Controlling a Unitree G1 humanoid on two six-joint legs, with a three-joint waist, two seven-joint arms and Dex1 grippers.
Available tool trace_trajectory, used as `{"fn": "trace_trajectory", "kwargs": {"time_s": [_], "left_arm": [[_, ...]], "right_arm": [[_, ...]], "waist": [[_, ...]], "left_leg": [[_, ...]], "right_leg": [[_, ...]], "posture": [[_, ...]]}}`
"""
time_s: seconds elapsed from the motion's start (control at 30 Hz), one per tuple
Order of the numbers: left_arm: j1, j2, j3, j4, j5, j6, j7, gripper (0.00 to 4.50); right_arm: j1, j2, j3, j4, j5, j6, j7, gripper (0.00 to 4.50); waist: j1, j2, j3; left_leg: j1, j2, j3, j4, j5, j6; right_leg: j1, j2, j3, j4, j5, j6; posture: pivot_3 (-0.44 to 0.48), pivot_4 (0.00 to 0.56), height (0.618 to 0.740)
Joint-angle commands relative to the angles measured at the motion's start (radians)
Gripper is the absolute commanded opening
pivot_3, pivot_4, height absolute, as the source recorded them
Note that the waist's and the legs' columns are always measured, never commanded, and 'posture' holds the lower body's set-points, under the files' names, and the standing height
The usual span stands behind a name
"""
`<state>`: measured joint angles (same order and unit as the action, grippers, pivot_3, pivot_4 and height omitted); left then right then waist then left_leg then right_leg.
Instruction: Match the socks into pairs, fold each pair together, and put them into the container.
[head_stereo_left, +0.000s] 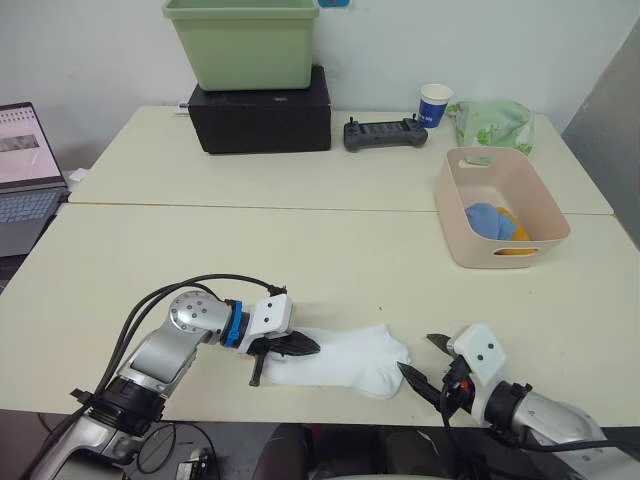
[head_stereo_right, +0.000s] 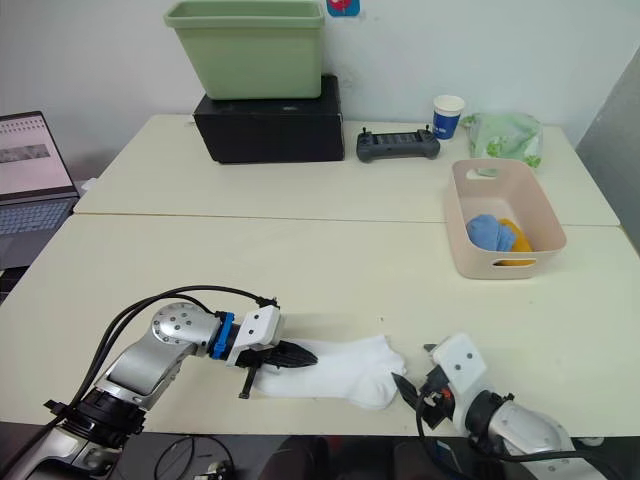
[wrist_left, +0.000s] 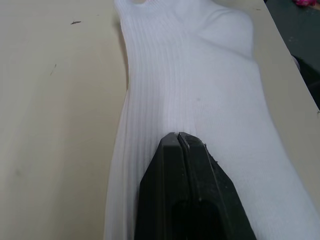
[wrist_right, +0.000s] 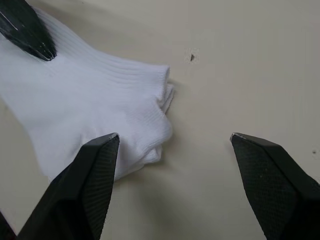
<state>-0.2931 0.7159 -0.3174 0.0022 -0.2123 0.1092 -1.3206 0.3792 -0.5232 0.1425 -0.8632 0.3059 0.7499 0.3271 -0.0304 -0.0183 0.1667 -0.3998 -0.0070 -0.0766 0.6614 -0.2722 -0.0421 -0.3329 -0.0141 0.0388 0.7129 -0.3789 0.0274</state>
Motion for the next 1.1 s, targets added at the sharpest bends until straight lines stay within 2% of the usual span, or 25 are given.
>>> {"fn": "trace_trajectory", "kwargs": {"time_s": [0.03, 0.17, 0.3, 0.5, 0.63, 0.77, 0.9, 1.1], "left_arm": [[0.013, -0.014, -0.03, 0.023, 0.038, 0.011, 0.009, 0.0], [0.006, -0.021, -0.022, 0.028, 0.04, 0.012, 0.015, 0.0], [-0.004, -0.026, -0.012, 0.033, 0.036, 0.009, 0.021, 0.0], [-0.031, -0.089, -0.016, -0.011, 0.001, 0.085, 0.046, 0.0], [-0.065, -0.161, -0.084, 0.044, 0.075, 0.045, 0.07, 0.0], [-0.103, -0.209, -0.125, 0.146, 0.151, -0.01, 0.105, 0.0], [-0.122, -0.209, -0.141, 0.199, 0.177, -0.057, 0.098, 0.0], [-0.107, -0.119, -0.064, -0.009, 0.046, 0.062, 0.019, 0.0]], "right_arm": [[-0.01, -0.002, 0.088, 0.005, -0.063, -0.015, -0.023, 3.01], [-0.028, -0.017, 0.145, 0.006, -0.101, -0.025, -0.018, 1.57], [-0.033, -0.017, 0.127, 0.016, -0.103, -0.034, -0.011, 0.08], [-0.03, -0.017, -0.045, 0.029, -0.034, -0.034, 0.033, 0.04], [-0.034, -0.023, -0.15, 0.004, 0.038, -0.006, 0.075, 0.04], [-0.054, -0.036, -0.199, -0.045, 0.107, 0.035, 0.106, 0.04], [-0.085, -0.054, -0.206, -0.094, 0.165, 0.085, 0.119, 0.04], [-0.181, -0.059, -0.199, -0.143, 0.287, 0.197, 0.106, 0.04]], "waist": [[0.0, 0.001, -0.001], [0.0, 0.001, -0.002], [0.0, 0.001, -0.002], [0.003, 0.001, -0.002], [0.004, 0.001, -0.002], [0.004, 0.001, -0.002], [0.003, 0.002, -0.003], [-0.004, 0.001, -0.004]], "left_leg": [[0.0, 0.0, 0.0, 0.0, 0.0, 0.0], [0.0, 0.0, 0.0, 0.0, 0.0, 0.0], [0.0, 0.0, 0.0, 0.0, 0.0, 0.0], [-0.001, -0.001, 0.0, 0.001, 0.0, 0.0], [-0.001, -0.001, 0.0, 0.001, 0.0, 0.0], [-0.001, -0.001, 0.0, 0.001, 0.0, 0.0], [0.0, -0.001, 0.001, 0.001, 0.0, 0.0], [0.0, 0.0, 0.0, 0.001, 0.0, 0.0]], "right_leg": [[0.0, 0.0, 0.0, 0.0, 0.0, 0.0], [0.0, 0.0, 0.0, 0.0, 0.0, 0.0], [0.0, 0.0, 0.0, 0.0, 0.0, 0.0], [0.0, -0.001, 0.0, 0.0, 0.0, 0.0], [0.0, -0.001, 0.0, 0.0, 0.0, 0.0], [0.0, -0.001, 0.0, 0.0, 0.0, 0.0], [0.001, -0.001, 0.0, 0.0, 0.0, 0.0], [0.0, 0.0, 0.0, 0.0, 0.0, 0.0]], "posture": [[0.0, 0.15, 0.725], [0.0, 0.15, 0.725], [0.0, 0.15, 0.725], [0.0, 0.15, 0.725], [0.0, 0.15, 0.725], [0.0, 0.15, 0.725], [0.0, 0.15, 0.725], [0.0, 0.15, 0.725]]}}
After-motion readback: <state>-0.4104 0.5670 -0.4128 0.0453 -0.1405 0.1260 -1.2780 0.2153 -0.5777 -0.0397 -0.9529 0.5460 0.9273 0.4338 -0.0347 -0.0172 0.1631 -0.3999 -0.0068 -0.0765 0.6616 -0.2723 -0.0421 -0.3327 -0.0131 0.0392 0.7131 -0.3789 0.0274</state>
